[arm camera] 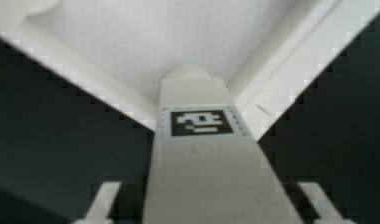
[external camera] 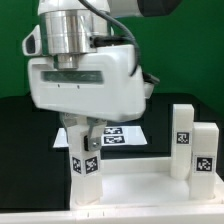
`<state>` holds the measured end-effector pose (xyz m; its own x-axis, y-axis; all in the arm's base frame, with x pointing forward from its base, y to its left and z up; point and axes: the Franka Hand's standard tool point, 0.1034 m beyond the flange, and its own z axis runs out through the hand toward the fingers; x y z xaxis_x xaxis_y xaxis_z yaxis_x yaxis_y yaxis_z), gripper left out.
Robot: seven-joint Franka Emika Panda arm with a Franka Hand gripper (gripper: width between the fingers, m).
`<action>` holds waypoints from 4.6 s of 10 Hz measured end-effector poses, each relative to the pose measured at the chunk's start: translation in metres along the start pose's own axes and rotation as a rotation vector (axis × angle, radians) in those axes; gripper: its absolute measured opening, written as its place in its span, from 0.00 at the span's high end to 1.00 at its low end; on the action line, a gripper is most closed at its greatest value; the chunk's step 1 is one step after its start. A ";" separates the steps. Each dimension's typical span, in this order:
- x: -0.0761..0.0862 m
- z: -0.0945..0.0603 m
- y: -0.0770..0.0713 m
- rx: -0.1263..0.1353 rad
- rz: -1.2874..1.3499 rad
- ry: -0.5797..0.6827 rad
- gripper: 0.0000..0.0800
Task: Assemble desk
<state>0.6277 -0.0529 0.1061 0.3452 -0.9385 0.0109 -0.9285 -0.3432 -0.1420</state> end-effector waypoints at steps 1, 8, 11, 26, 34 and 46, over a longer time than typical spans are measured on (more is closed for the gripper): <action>0.003 -0.002 -0.001 -0.007 0.140 -0.036 0.64; 0.001 0.002 -0.002 0.002 0.769 -0.080 0.64; -0.005 0.001 -0.002 -0.036 0.530 -0.076 0.43; 0.004 -0.007 -0.014 -0.036 -0.470 0.008 0.64; 0.008 -0.007 -0.005 -0.049 0.465 -0.046 0.64; 0.007 -0.046 -0.028 0.019 0.691 -0.084 0.19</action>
Offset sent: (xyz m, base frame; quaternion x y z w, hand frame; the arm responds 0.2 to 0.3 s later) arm 0.0000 0.0000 0.0000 0.0000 0.0000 0.1296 0.9916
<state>0.6497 -0.0513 0.1552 -0.3137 -0.9350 -0.1653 -0.9369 0.3332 -0.1063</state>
